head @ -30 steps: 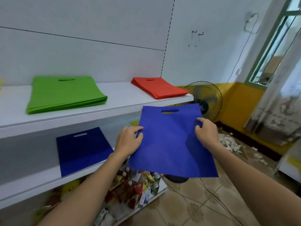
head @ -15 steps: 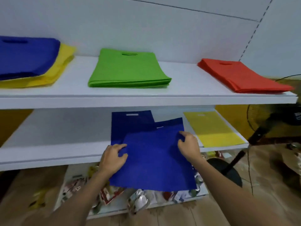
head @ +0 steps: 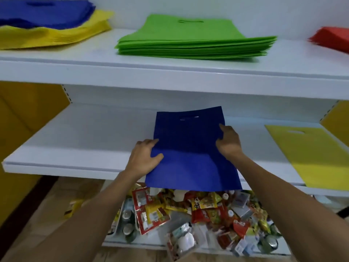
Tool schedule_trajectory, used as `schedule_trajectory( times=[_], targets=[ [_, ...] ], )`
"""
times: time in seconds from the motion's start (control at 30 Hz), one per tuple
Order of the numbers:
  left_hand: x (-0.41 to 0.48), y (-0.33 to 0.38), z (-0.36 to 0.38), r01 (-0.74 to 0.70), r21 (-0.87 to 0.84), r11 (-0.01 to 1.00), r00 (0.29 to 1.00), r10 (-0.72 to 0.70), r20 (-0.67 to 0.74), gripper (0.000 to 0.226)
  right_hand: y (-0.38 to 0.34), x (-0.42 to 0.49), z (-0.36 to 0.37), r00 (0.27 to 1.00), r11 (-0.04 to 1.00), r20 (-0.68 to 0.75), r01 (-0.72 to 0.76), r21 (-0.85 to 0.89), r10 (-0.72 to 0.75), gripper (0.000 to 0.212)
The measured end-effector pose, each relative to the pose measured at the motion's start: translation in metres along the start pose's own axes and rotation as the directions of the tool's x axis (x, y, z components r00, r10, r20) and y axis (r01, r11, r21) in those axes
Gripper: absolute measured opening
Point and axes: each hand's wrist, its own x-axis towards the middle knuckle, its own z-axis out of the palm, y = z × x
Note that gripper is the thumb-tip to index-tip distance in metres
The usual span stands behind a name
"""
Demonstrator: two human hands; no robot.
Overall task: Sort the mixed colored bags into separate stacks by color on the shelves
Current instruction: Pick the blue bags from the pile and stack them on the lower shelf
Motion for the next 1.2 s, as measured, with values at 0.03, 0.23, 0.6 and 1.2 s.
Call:
schedule_trajectory(
  times=[0.03, 0.23, 0.6, 1.2],
  targets=[
    [0.003, -0.002, 0.003, -0.011, 0.022, 1.000, 1.000, 0.011, 0.002, 0.081, 0.002, 0.006, 0.005, 1.000, 1.000, 0.001, 0.005, -0.007, -0.005, 0.064],
    [0.030, -0.013, 0.025, 0.014, 0.159, 0.987, 0.999, -0.020, 0.035, 0.068, 0.014, 0.030, 0.030, 0.999, 0.952, 0.023, 0.041, -0.302, -0.036, 0.063],
    [0.031, -0.006, 0.026, 0.113, -0.002, 0.994, 0.991, -0.113, -0.072, 0.069, 0.019, 0.027, 0.033, 0.989, 0.923, 0.055, -0.104, -0.371, 0.134, 0.049],
    [-0.194, -0.028, -0.239, 0.489, 0.100, 0.866, 0.785, -0.388, -0.482, 0.041, -0.316, -0.165, 0.027, 0.520, 0.571, 0.486, 0.819, -0.053, -0.702, 0.047]
  ],
)
